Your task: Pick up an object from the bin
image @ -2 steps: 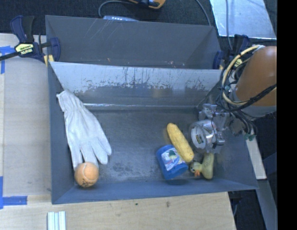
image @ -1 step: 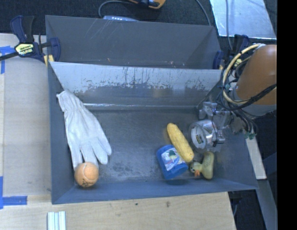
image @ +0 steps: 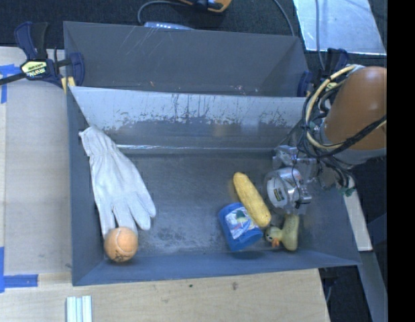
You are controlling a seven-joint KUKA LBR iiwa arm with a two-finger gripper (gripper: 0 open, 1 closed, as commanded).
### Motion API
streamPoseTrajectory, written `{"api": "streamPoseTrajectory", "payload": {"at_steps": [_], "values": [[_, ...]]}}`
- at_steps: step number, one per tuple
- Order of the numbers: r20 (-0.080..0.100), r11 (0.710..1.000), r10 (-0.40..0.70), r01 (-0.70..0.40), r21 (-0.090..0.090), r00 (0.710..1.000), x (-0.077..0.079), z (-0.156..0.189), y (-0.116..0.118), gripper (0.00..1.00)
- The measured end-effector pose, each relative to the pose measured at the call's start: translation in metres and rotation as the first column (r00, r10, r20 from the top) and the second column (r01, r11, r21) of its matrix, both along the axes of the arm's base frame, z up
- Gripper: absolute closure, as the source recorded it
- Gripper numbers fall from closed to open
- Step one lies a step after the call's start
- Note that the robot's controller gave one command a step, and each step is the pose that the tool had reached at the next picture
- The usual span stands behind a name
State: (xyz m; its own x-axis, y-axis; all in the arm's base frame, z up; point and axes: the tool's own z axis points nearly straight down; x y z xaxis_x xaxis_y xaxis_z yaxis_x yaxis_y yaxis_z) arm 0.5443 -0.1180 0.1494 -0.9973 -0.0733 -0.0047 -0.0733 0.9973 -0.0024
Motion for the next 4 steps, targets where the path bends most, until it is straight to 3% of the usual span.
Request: {"api": "streamPoseTrajectory", "payload": {"at_steps": [1, 2, 3, 4], "values": [[0.004, 0.975, 0.222, -0.222, -0.002, 0.975, 0.003, -0.043, 0.007, 0.0], [0.019, 0.97, 0.245, -0.245, -0.001, 0.969, 0.009, -0.068, 0.011, 0.0], [0.007, 0.915, 0.404, -0.404, 0.005, 0.915, 0.018, -0.075, 0.011, 0.0], [0.052, 0.988, 0.154, -0.155, 0.024, 0.987, 0.036, -0.069, -0.009, 1.0]]}}
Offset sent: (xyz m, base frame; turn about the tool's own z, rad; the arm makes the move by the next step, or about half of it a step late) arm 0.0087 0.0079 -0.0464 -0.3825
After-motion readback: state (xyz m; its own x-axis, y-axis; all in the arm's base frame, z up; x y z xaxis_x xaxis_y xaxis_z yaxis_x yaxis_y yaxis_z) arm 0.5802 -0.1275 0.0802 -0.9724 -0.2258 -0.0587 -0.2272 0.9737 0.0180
